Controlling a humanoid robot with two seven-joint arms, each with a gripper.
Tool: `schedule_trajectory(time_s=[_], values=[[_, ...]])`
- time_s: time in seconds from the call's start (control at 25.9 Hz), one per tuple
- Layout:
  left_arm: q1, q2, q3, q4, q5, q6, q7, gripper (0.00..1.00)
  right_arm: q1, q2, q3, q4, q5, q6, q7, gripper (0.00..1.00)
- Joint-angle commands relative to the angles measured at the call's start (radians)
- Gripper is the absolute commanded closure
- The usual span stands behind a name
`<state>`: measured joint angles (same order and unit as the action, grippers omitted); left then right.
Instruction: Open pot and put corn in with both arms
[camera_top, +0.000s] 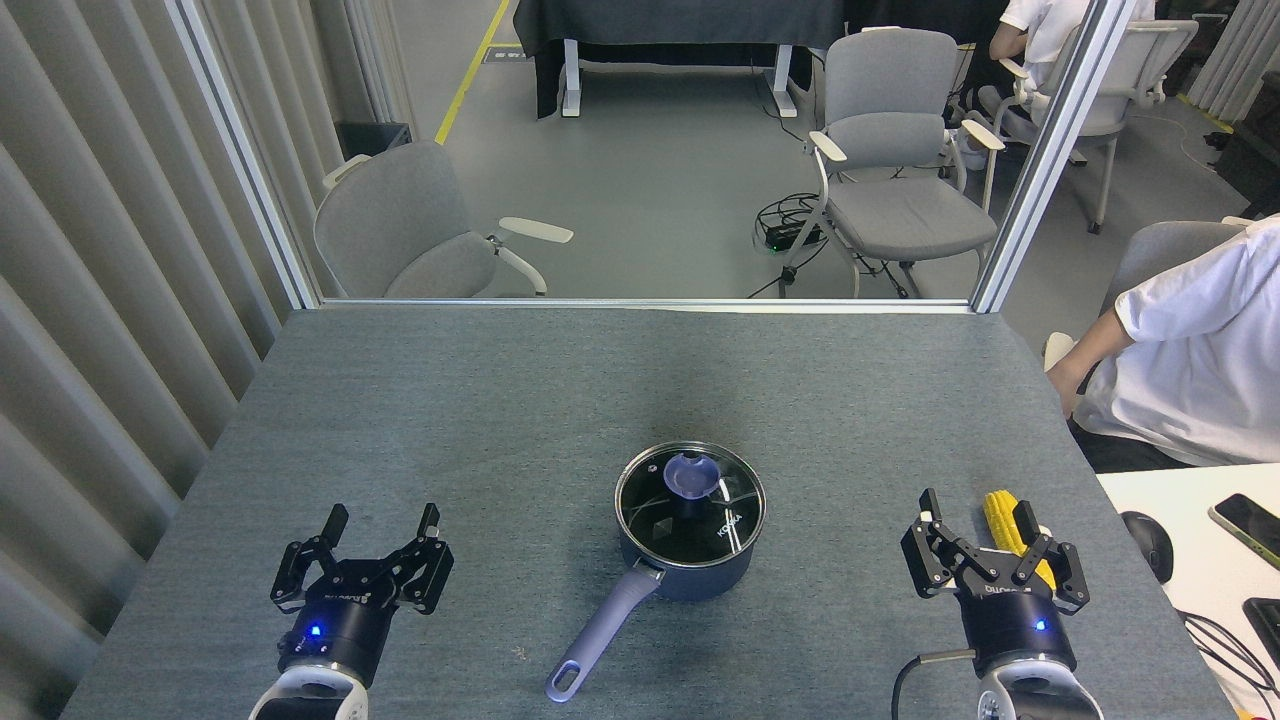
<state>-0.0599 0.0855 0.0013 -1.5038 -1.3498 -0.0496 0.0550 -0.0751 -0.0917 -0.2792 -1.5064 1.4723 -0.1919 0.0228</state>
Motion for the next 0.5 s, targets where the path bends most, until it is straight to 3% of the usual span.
schedule_trajectory(time_s=[0.0, 0.46], values=[[-0.001, 0.0, 0.0, 0.004, -0.002, 0.002, 0.006, 0.01, 0.0, 0.0, 0.0, 0.0, 0.0, 0.0, 0.0, 0.0], [-0.02, 0.002, 0.003, -0.033, 0.011, -0.012, 0.0, 0.01, -0.008, 0.0, 0.0, 0.0, -0.001, -0.001, 0.0, 0.0]])
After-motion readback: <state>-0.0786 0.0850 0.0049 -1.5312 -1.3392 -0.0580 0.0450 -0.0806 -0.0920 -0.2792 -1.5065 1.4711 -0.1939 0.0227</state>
